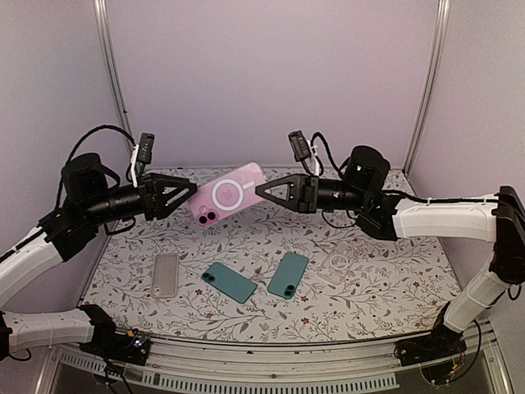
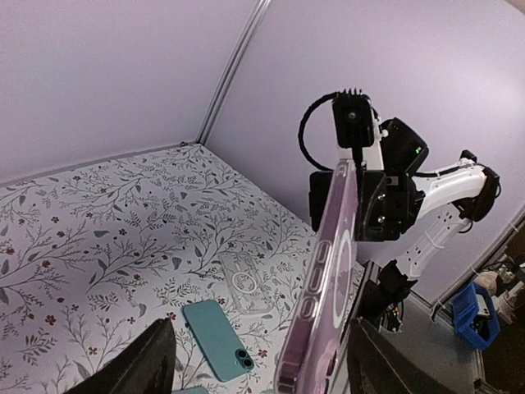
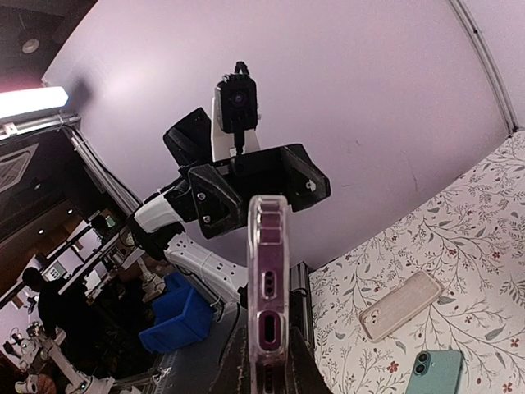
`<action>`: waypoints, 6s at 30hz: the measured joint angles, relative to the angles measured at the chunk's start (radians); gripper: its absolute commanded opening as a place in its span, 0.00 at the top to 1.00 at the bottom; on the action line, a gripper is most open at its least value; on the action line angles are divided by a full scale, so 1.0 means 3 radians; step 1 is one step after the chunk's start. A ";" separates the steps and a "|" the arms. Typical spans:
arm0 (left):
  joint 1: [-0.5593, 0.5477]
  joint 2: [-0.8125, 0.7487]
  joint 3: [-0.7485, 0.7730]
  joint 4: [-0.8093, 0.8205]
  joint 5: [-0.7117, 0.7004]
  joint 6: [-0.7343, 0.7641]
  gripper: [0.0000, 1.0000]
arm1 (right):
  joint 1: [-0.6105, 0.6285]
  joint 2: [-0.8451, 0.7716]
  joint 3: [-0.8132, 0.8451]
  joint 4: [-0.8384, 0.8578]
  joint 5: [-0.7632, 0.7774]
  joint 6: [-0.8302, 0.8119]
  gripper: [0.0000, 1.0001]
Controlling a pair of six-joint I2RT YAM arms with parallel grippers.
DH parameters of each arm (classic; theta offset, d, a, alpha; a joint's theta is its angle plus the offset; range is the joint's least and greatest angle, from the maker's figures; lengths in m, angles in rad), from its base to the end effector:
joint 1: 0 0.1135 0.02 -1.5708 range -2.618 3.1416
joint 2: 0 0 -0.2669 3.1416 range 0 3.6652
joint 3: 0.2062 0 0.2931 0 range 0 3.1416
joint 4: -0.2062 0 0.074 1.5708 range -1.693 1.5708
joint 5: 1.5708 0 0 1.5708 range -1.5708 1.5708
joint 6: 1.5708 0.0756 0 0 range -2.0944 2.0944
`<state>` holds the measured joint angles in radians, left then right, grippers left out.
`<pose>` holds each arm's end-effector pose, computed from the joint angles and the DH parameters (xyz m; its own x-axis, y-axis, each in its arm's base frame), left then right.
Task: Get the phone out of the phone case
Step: Remove the top left corner of the phone from the phone case, then pass from the right arm to the left
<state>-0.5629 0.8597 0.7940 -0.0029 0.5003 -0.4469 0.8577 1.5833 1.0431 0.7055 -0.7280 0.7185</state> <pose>0.2141 -0.1780 0.3471 -0.4295 -0.1773 -0.8855 0.7622 0.4547 -0.4608 0.2425 0.3573 0.3058 -0.5732 0.0884 -0.8146 -0.8191 -0.0880 0.5669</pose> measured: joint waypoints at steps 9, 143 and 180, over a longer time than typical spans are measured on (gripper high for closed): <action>0.0000 0.0015 0.0056 -0.0084 0.0334 -0.0242 0.47 | -0.0001 -0.0196 -0.0001 -0.0076 -0.0013 -0.0149 1.00; -0.0969 0.1162 0.1096 -0.1504 -0.2145 0.0748 0.42 | 0.0011 0.0198 0.0421 -0.1452 0.0931 0.0080 1.00; -0.0918 0.0192 -0.0144 0.0926 -0.1138 -0.0683 0.34 | -0.0142 -0.0512 -0.0211 0.0378 0.0996 0.0500 1.00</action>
<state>-0.8383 0.9173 0.7509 0.2749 0.1589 -0.6518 0.8150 1.4296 0.9798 0.8188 -0.4294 0.8684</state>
